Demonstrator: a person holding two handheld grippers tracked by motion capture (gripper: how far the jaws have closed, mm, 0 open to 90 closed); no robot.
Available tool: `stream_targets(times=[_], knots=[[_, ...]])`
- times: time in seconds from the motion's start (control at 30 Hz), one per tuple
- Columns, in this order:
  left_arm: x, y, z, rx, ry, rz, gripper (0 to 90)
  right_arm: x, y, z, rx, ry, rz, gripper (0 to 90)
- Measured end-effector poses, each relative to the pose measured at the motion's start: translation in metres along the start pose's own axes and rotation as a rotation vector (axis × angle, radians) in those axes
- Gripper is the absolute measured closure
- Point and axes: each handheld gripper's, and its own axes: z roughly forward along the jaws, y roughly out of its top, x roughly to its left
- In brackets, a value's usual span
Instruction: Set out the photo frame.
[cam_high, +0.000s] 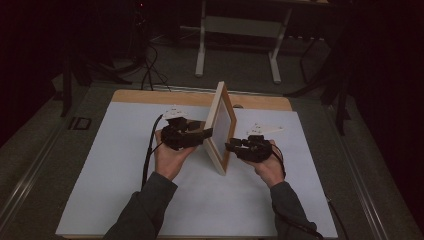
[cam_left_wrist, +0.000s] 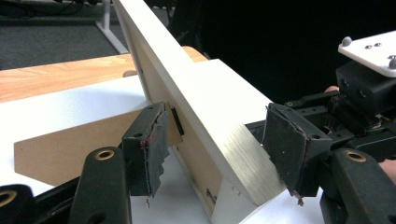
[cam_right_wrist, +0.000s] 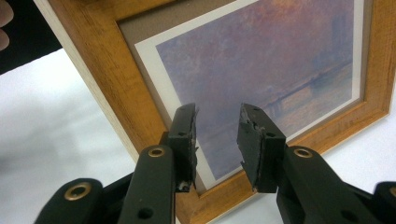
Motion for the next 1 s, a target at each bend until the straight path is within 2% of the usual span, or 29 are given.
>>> stream_targets(times=[0.27, 0.37, 0.47, 0.67, 1.0], knots=[[-0.011, -0.007, 0.011, 0.044, 0.025, 0.040, 41.3, -0.001, -0.001, -0.001, 0.001, 0.000, 0.003, 66.7], [-0.013, -0.011, 0.016, 0.061, 0.051, 0.055, 43.3, 0.000, -0.001, -0.001, 0.001, 0.001, 0.003, 66.7], [-0.015, -0.013, 0.018, 0.058, 0.050, 0.054, 47.3, 0.000, -0.001, -0.001, 0.001, 0.001, 0.004, 66.7], [-0.015, -0.013, 0.016, 0.062, 0.074, 0.051, 51.1, -0.002, -0.002, -0.001, -0.002, 0.002, 0.008, 66.7], [-0.009, -0.012, 0.011, 0.066, 0.108, 0.039, 57.6, -0.001, -0.002, 0.001, 0.003, 0.003, 0.006, 66.7]])
